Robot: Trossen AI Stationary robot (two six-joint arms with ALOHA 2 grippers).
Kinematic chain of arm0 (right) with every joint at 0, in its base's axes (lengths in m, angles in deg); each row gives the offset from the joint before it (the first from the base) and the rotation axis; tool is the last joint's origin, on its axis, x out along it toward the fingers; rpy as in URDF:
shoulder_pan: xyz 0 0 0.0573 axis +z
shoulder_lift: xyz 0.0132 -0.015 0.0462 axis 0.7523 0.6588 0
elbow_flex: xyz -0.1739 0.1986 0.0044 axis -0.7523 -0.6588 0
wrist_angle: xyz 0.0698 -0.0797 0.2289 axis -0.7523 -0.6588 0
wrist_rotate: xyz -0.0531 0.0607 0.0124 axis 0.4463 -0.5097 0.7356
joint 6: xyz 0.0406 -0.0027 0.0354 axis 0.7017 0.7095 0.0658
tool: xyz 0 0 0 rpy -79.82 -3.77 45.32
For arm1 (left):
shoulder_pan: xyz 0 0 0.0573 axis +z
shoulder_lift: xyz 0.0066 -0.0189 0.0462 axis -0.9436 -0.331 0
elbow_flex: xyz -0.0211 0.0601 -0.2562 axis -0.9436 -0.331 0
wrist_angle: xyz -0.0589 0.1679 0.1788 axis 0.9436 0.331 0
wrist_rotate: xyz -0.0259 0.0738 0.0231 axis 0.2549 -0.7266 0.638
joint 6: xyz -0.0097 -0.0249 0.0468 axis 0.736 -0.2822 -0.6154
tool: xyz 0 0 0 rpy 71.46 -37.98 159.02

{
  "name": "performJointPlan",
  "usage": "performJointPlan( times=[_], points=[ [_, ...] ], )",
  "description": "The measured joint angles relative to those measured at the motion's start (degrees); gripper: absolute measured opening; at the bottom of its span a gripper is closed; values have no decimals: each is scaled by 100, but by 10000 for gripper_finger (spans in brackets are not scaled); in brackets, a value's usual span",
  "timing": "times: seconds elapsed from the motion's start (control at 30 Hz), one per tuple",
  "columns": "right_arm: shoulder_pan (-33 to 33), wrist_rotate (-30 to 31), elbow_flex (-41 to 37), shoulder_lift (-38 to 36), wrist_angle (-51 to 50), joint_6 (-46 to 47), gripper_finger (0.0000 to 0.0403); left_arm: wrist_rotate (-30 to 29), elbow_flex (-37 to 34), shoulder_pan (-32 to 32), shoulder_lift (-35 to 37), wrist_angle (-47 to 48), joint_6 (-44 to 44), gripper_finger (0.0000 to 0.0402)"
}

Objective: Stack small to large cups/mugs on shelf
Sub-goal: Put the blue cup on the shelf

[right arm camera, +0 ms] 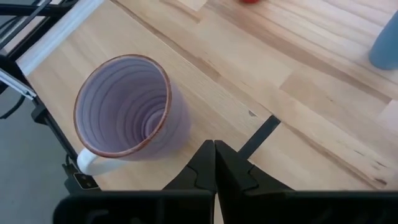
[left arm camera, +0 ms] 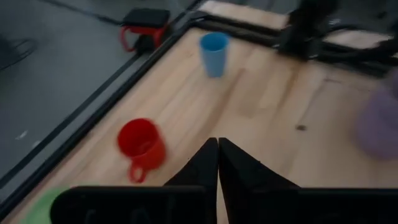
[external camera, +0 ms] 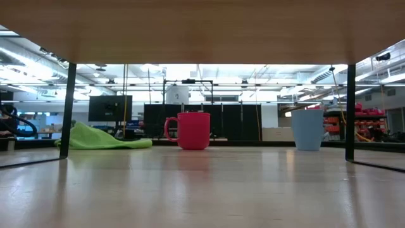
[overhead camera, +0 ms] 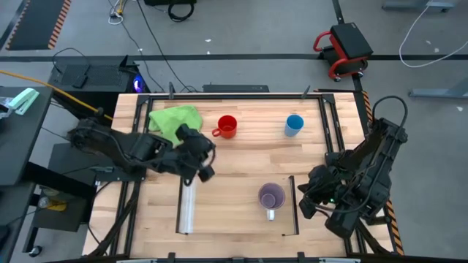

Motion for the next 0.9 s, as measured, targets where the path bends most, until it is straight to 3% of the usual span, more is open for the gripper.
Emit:
performJointPlan(
  times=[0.4,0.73,0.9],
  points=[
    [-71,37,2,-493,0,-336,11,-37,7,629,465,1511,827,22],
    [-464,41,2,-1234,-2,-1172,10,-16,4,1251,520,2143,1409,26],
    [-792,41,2,-1573,0,-1196,11,108,-2,1564,631,2357,1262,28]
  ],
)
